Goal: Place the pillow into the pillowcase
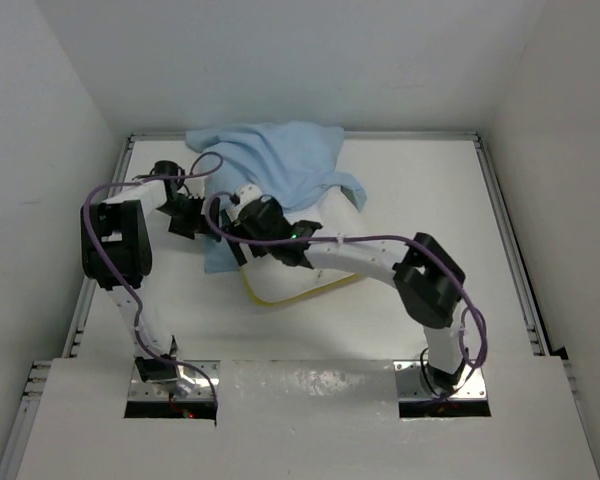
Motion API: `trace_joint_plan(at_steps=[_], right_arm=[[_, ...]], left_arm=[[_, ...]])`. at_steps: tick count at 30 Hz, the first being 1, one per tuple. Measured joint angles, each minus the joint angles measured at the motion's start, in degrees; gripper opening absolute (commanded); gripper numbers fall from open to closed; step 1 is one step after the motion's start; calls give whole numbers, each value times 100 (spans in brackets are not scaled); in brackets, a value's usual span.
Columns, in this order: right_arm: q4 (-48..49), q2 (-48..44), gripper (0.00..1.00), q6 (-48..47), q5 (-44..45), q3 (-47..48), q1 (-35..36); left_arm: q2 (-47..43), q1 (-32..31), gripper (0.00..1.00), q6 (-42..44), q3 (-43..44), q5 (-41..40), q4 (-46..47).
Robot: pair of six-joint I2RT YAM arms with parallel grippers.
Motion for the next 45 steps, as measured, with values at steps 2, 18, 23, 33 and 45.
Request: trace_joint_plan(at_steps=[2, 18, 23, 33, 45], right_arm=[[-103, 382, 99, 31, -50, 44, 254], [-494, 1687, 0, 752, 190, 1283, -140], [210, 1718, 0, 761, 511, 1779, -428], [1838, 3399, 0, 308, 2208, 4124, -522], [1786, 3578, 99, 518, 334, 4118, -876]], left_arm=[[109, 55, 88, -37, 17, 46, 168], [481, 63, 0, 291, -616, 2465, 651], [-20, 35, 0, 1080, -566, 2708, -157], [-105, 26, 0, 3342, 737, 3779, -2398], [-398, 962, 0, 3637, 710, 3543, -2837]])
